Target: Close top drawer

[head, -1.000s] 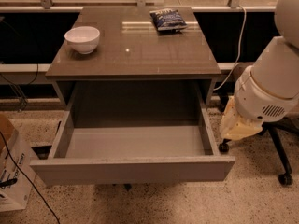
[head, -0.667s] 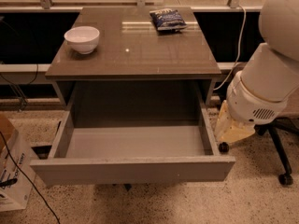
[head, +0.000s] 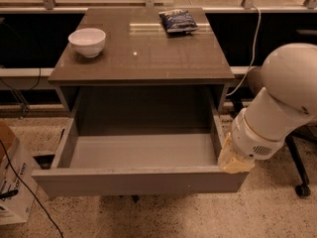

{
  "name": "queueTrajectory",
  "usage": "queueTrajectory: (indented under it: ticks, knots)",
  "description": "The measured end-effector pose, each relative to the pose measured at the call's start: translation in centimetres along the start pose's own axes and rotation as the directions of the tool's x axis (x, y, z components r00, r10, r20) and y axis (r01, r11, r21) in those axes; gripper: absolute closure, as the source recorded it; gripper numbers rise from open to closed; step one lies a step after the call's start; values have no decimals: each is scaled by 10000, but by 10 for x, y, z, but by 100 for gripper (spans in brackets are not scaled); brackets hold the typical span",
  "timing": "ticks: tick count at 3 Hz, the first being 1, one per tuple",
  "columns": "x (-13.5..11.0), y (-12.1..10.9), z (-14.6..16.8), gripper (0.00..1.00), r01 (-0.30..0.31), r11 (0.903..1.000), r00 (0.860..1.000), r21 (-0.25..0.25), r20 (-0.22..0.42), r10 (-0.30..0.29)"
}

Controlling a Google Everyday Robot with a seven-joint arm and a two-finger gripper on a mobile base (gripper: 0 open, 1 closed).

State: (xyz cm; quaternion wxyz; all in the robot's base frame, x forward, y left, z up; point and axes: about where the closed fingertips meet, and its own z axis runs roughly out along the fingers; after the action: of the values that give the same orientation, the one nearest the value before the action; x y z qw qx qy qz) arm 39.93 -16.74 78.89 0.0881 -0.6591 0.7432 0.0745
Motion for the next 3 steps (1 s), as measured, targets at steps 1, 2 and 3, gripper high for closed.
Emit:
queueTrajectory:
  ticks: [1, 2, 3]
  knots:
    - [10, -1, 36, 100, -392, 9990, 9967, -193, 710, 405]
    - [21, -5, 70, 100, -854, 9954, 9847, -424, 1488, 908]
    - [33, -18, 103, 100, -1269, 9902, 9662, -592, 2183, 1369]
